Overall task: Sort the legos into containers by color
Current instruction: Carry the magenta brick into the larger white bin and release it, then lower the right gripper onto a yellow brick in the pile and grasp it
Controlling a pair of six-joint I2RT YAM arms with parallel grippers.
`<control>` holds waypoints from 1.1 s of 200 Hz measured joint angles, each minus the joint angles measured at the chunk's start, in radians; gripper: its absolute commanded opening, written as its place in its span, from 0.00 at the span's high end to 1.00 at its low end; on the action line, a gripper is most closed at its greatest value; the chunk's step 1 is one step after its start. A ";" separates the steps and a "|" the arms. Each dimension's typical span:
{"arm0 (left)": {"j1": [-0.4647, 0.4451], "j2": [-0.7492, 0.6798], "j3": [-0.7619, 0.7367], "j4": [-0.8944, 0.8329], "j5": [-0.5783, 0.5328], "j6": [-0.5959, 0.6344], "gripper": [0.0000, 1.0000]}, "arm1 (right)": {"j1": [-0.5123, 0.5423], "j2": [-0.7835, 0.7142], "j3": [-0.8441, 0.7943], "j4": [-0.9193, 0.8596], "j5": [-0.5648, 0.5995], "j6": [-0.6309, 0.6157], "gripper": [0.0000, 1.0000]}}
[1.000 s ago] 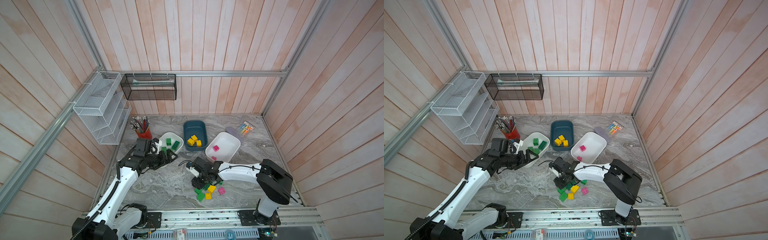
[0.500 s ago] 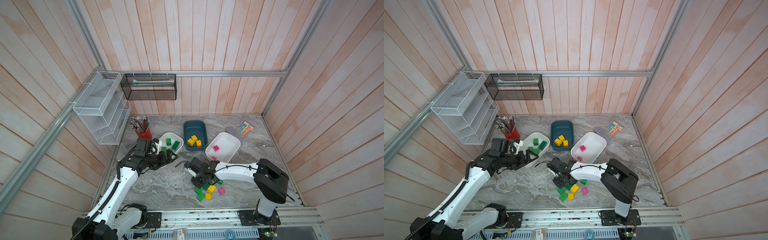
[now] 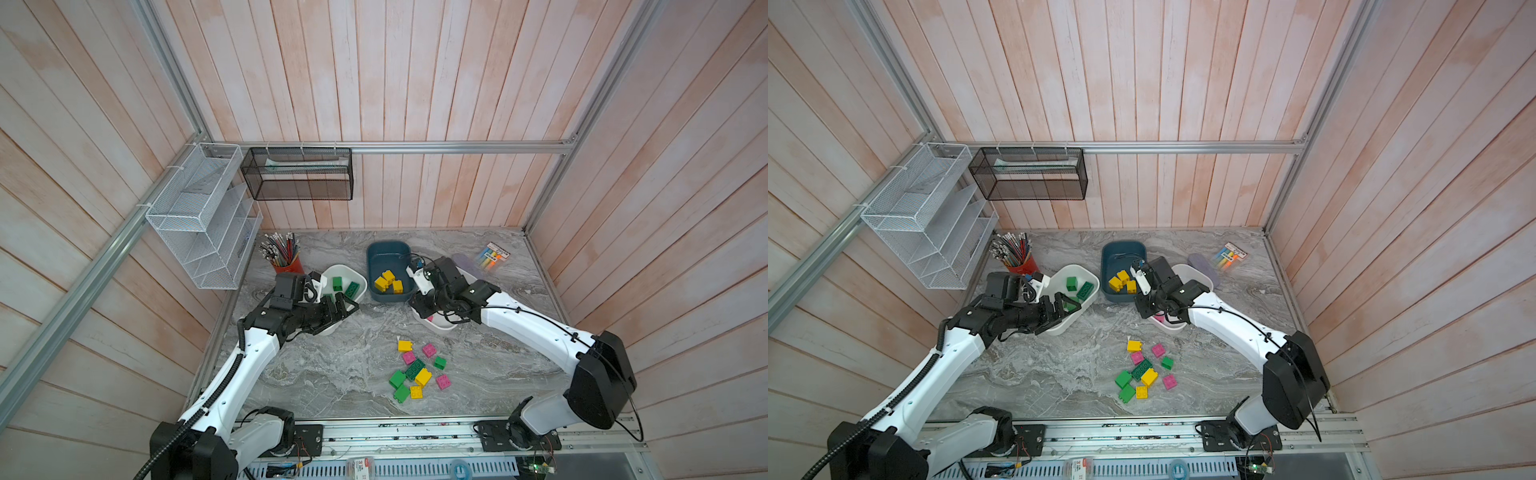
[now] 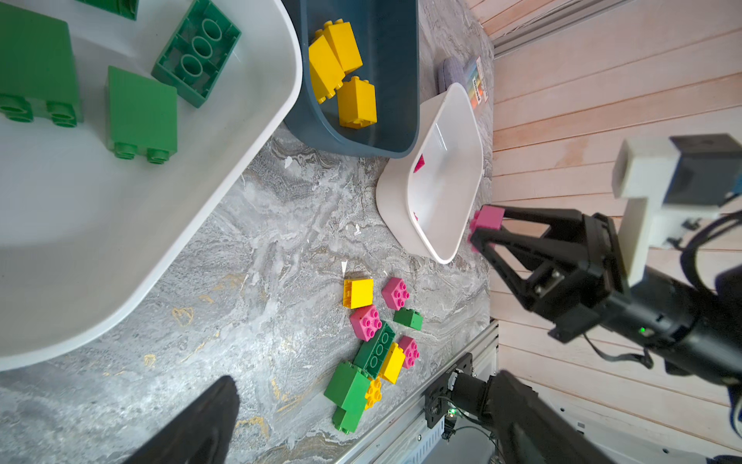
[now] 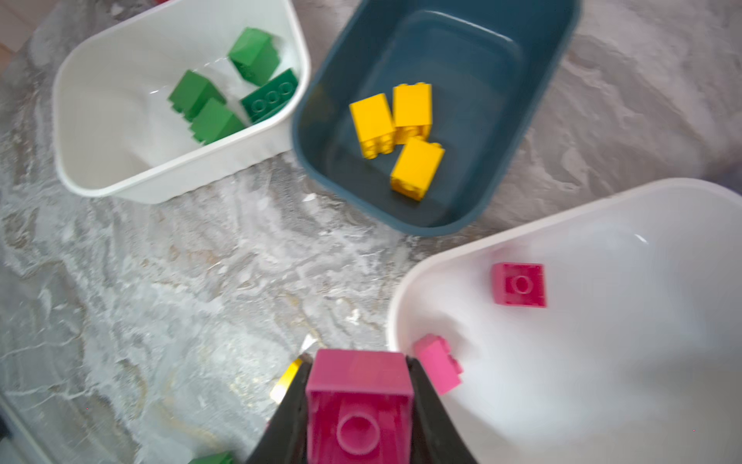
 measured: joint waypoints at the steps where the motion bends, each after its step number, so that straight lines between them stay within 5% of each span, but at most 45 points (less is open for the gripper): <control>1: 0.000 0.002 0.000 0.001 0.000 0.000 0.00 | -0.004 0.001 0.000 0.000 -0.001 -0.002 0.79; 72: 0.000 0.039 0.014 0.034 0.008 0.001 0.00 | -0.172 0.205 0.013 0.021 -0.125 -0.145 0.73; 126: 0.002 0.062 0.014 0.050 0.016 0.002 0.00 | -0.175 0.321 0.033 0.046 -0.156 -0.211 0.48; 185: 0.011 0.063 0.014 0.048 0.029 0.016 0.00 | -0.158 0.114 0.037 -0.028 -0.180 -0.281 0.40; 220: 0.042 0.062 0.014 0.035 0.035 0.034 0.00 | -0.027 -0.072 -0.020 -0.054 -0.233 -0.377 0.36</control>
